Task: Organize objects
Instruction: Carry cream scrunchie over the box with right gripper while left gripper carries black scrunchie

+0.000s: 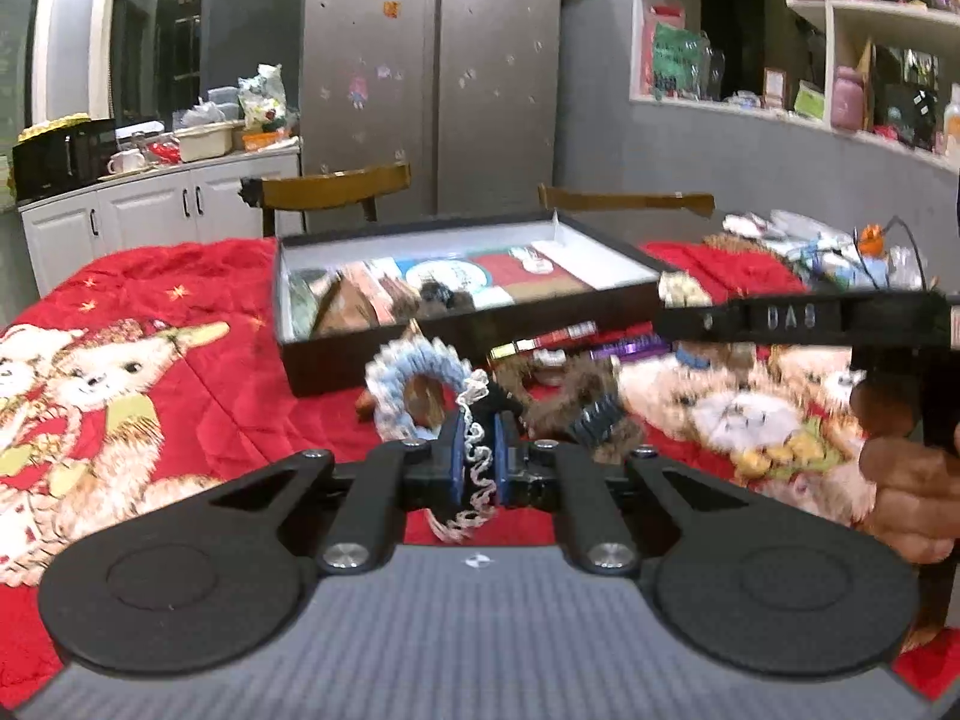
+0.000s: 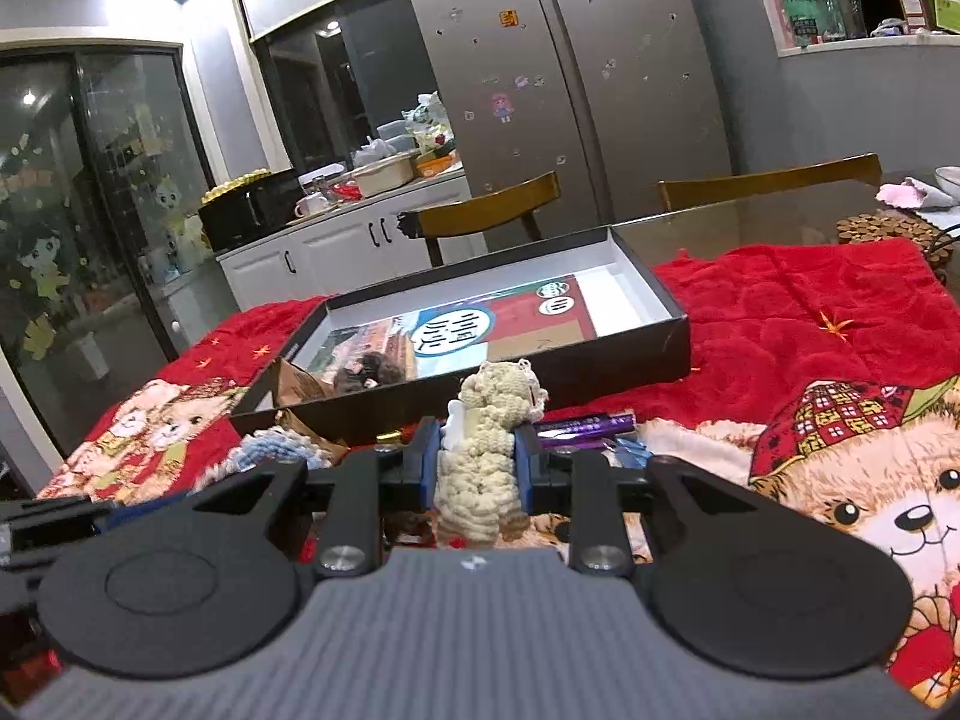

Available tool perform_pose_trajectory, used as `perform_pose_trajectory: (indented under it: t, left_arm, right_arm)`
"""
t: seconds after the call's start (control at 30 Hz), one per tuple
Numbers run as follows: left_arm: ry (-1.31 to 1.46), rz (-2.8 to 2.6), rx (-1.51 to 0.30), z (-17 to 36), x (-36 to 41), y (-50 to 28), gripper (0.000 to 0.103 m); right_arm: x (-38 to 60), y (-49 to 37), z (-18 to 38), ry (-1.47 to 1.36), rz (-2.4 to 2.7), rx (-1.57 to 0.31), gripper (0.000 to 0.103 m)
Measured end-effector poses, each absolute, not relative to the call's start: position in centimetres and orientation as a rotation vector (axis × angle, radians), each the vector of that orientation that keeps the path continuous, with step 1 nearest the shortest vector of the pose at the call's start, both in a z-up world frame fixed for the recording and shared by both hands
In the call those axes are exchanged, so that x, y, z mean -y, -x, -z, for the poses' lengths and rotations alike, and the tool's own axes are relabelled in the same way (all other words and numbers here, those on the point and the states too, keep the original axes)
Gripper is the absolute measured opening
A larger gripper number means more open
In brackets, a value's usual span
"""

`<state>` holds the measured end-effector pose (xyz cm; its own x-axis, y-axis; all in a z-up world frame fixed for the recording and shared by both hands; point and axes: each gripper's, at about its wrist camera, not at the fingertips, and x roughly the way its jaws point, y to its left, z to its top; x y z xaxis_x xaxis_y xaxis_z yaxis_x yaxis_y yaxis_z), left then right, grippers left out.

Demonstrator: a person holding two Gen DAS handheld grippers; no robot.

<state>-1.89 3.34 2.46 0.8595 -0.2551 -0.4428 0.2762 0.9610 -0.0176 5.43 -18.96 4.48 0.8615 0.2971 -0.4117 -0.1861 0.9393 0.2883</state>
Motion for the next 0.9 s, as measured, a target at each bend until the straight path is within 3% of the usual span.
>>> perform_pose_trajectory:
  t: [0.6, 0.9]
  left_arm:
    - [0.149, 0.266, -0.308, -12.8, -3.4, -3.2, 0.012]
    - [0.253, 0.316, -0.387, -12.4, -1.4, -10.4, 0.012]
  right_arm:
    - [19.2, -13.1, -10.4, -0.379, -0.291, -0.502, 0.029]
    - [19.2, -19.0, -9.2, -0.423, -0.249, -0.558, 0.029]
